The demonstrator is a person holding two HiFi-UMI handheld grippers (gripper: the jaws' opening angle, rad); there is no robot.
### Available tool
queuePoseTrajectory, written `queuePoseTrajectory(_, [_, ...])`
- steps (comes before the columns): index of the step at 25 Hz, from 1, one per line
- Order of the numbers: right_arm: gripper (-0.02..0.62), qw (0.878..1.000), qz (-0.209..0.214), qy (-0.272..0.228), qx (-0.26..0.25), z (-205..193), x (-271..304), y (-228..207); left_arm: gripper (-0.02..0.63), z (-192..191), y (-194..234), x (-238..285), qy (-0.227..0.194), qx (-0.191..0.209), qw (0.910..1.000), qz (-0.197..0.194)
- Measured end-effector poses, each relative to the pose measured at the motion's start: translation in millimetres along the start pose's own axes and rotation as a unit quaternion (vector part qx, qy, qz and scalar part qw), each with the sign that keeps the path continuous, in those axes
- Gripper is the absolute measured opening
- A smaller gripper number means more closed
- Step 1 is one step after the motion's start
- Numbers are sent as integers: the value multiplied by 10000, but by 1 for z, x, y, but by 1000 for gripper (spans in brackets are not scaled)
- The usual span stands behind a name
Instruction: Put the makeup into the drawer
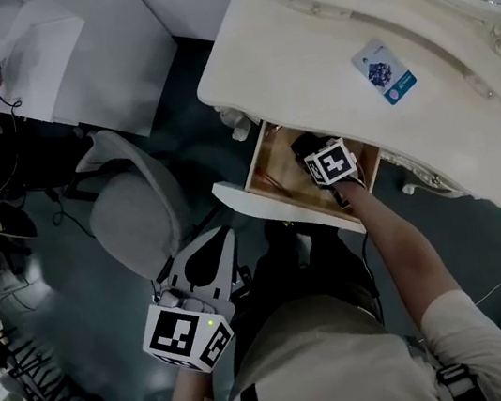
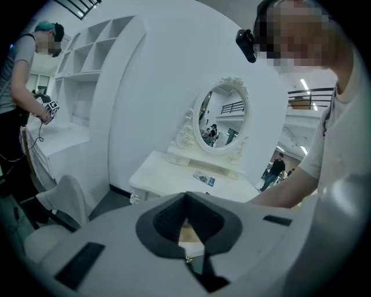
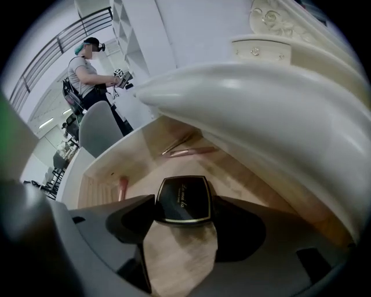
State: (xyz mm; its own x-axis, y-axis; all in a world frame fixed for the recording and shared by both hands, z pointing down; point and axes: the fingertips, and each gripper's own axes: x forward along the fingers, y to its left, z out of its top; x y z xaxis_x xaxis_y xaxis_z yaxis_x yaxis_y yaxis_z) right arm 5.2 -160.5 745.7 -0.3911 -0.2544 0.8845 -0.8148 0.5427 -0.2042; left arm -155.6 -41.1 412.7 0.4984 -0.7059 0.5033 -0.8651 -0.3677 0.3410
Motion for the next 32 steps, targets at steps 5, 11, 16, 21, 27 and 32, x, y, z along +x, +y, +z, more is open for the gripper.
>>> queuePoseTrajectory(5, [327,9999,-29,75,146,-5,2,-3,55,-1,-1,-4,-21,10,10000,27])
queuePoseTrajectory(11, [327,9992,43,-259,298,6,-21,4,55,1,0,-8,-184,-24,9998,-31])
queuePoseTrajectory(16, [327,9932,212,-943,646,22,-70,23,55,11,-7,-14,-370,27,9990,-268])
queuePoseTrajectory(21, [327,9853,119,-1443,905,22,-119,29,55,16,-21,-11,-458,195,9965,-664])
queuePoseTrajectory(27, [327,9779,-109,-1679,1244,-5,-158,27,55,17,-45,-7,-496,413,9908,-1191])
queuePoseTrajectory(32, [327,9717,-238,-1880,1410,-27,-190,30,55,13,-73,-3,-410,612,9835,-1652])
